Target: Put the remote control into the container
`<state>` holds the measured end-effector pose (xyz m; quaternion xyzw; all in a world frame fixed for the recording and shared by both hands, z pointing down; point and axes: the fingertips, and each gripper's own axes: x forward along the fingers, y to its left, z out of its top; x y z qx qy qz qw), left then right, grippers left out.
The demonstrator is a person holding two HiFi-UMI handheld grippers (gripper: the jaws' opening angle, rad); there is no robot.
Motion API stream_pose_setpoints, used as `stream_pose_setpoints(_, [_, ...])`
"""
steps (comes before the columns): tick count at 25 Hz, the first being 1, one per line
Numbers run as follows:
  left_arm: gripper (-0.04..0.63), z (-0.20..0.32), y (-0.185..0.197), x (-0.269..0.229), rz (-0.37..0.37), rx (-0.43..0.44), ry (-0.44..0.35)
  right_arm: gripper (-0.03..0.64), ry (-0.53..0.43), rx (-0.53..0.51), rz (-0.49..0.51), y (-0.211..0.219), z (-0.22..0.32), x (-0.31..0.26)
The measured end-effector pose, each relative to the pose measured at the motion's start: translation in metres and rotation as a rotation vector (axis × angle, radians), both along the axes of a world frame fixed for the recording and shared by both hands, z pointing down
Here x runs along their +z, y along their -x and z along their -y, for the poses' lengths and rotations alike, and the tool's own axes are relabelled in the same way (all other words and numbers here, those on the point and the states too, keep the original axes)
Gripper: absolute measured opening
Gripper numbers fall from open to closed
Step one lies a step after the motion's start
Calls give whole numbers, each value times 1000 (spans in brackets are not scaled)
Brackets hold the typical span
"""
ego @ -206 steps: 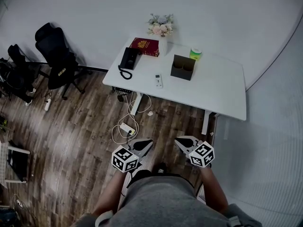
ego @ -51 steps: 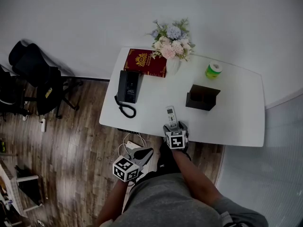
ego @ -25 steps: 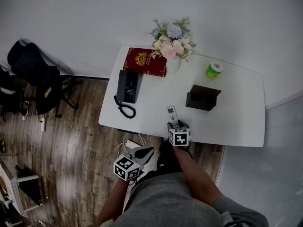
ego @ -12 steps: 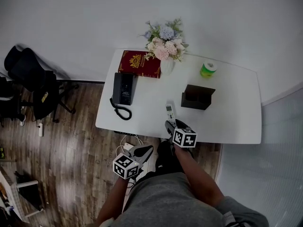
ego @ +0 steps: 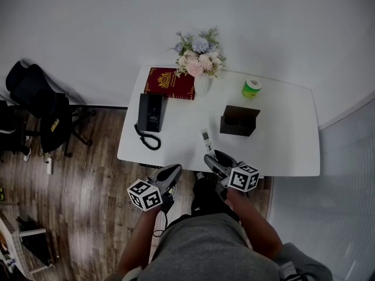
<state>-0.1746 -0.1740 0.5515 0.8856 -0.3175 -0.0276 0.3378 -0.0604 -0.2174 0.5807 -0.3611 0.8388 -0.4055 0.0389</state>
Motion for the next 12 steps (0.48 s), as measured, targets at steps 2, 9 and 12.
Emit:
stream_pose_setpoints(2, [0, 0, 0, -7, -25, 2, -10, 249, -46, -56, 57, 2, -13, -14])
stream_pose_setpoints(9, [0, -18, -12, -43, -203, 73, -44, 249, -128, -150, 182, -1, -51, -53])
stream_pose_setpoints(12, [0, -29, -15, -60, -298, 105, -65, 249, -154, -189, 209, 1, -69, -68])
